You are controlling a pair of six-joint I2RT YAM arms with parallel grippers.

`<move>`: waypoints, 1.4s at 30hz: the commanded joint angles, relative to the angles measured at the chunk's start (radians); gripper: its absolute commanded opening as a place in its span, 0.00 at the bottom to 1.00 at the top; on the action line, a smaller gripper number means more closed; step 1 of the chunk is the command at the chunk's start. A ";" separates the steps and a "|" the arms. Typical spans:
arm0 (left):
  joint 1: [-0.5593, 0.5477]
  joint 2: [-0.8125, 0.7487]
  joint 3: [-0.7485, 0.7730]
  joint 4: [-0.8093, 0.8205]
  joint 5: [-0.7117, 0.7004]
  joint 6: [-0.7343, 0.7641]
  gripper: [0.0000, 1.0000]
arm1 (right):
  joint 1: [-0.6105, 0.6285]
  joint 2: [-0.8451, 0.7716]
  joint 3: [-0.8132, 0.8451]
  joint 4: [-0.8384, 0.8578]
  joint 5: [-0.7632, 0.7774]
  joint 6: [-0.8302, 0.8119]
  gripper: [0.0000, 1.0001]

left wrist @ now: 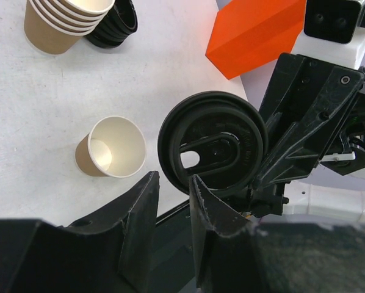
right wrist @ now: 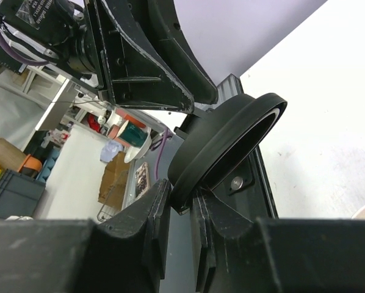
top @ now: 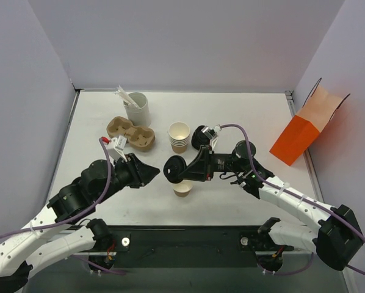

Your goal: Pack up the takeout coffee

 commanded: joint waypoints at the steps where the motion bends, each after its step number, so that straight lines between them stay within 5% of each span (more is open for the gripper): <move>1: 0.005 0.049 0.003 0.077 0.000 -0.057 0.36 | 0.020 -0.034 0.022 0.020 0.002 -0.077 0.18; 15: 0.011 0.116 -0.053 0.128 0.063 -0.104 0.24 | 0.082 -0.005 0.037 0.026 0.038 -0.092 0.18; 24: 0.025 0.095 -0.069 0.119 0.084 -0.120 0.33 | 0.085 0.008 0.045 0.026 0.045 -0.097 0.18; 42: 0.079 0.040 -0.159 0.152 0.167 -0.218 0.34 | 0.102 0.012 0.035 0.063 0.059 -0.088 0.18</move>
